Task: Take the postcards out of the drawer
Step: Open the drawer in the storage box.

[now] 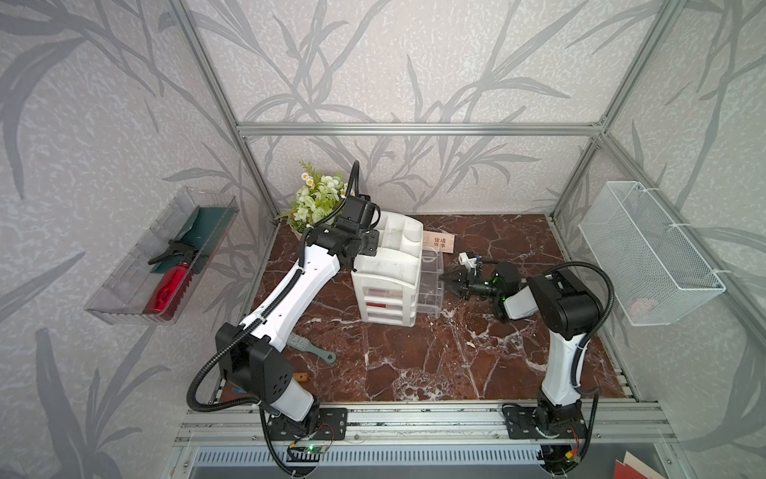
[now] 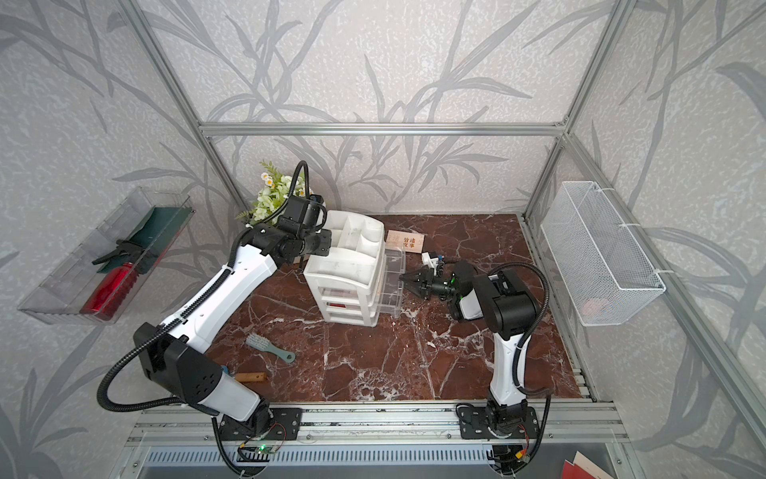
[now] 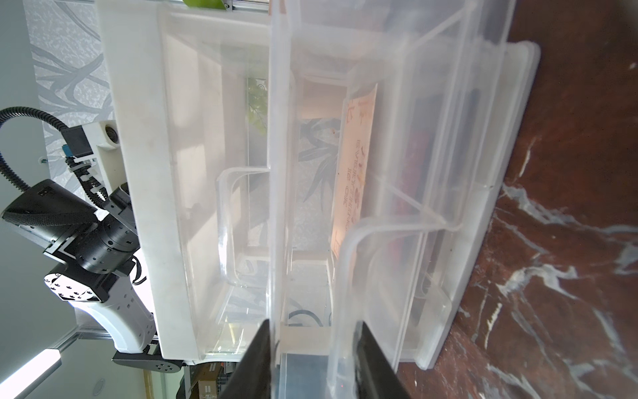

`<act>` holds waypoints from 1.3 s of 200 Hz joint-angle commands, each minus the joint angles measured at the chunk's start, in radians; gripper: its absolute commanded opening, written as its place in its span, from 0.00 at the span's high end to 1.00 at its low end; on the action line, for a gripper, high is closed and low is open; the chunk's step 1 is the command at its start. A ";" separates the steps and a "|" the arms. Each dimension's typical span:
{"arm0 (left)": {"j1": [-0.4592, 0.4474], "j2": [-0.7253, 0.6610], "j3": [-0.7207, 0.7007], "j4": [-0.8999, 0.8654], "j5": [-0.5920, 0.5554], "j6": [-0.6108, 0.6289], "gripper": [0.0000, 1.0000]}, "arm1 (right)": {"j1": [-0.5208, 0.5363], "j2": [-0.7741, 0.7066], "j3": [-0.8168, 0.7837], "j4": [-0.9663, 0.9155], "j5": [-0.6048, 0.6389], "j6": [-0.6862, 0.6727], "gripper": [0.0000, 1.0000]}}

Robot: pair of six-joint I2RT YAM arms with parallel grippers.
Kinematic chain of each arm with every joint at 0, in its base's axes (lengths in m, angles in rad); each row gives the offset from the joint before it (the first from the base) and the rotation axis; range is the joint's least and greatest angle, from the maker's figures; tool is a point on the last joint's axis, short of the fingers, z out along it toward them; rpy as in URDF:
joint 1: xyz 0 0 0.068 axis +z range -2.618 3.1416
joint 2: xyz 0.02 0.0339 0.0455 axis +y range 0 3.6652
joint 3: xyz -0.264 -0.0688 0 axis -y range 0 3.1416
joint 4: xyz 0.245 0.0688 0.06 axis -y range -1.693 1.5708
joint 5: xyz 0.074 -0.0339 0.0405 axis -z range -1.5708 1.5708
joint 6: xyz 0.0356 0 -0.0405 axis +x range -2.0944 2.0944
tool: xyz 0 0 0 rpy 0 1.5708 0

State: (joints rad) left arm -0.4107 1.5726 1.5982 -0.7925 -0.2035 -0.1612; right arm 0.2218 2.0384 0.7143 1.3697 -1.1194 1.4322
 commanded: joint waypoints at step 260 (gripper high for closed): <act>0.013 0.043 -0.055 -0.160 -0.148 -0.027 1.00 | -0.125 -0.129 -0.148 0.037 -0.057 -0.046 0.64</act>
State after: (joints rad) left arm -0.4164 1.5723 1.5982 -0.7925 -0.2276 -0.1783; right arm 0.1081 1.9465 0.5781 1.3724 -1.1645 1.4124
